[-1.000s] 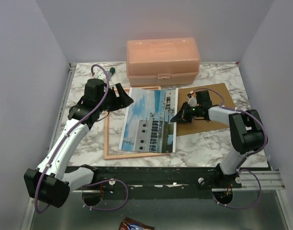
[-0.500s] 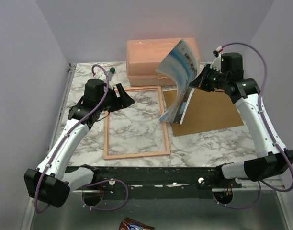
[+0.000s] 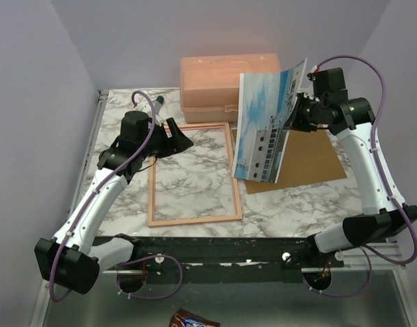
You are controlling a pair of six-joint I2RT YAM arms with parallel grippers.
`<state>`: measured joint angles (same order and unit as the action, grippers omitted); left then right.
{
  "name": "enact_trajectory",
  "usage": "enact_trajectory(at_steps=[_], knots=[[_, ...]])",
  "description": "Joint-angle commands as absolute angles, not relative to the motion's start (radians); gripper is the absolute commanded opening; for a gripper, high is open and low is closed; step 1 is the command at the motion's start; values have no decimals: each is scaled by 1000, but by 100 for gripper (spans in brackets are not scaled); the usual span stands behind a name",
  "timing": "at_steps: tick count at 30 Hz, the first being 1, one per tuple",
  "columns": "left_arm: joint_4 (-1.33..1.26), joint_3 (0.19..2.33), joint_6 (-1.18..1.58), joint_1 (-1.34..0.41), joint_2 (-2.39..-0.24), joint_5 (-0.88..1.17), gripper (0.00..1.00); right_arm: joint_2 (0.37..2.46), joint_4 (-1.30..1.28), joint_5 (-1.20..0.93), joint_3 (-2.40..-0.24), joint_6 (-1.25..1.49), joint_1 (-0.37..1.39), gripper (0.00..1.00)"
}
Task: Put the photo into the frame
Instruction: Pick up the photo at the center of the board.
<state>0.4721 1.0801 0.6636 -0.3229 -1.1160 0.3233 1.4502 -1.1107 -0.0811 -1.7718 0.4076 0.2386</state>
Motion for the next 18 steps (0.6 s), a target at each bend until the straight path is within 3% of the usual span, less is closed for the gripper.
enact_trajectory(at_steps=[1,11,18], knots=[[456,1097,665,-330,-1131,353,73,1488,-1203,19,-1827,382,280,1],[456,1098,663,-333,-1146,357,73,1510,-1347,206,-2074,365,285,1],[466,1101,660,-336,-1143,354,73,1501,-1351,205,-2039,362,285,1]])
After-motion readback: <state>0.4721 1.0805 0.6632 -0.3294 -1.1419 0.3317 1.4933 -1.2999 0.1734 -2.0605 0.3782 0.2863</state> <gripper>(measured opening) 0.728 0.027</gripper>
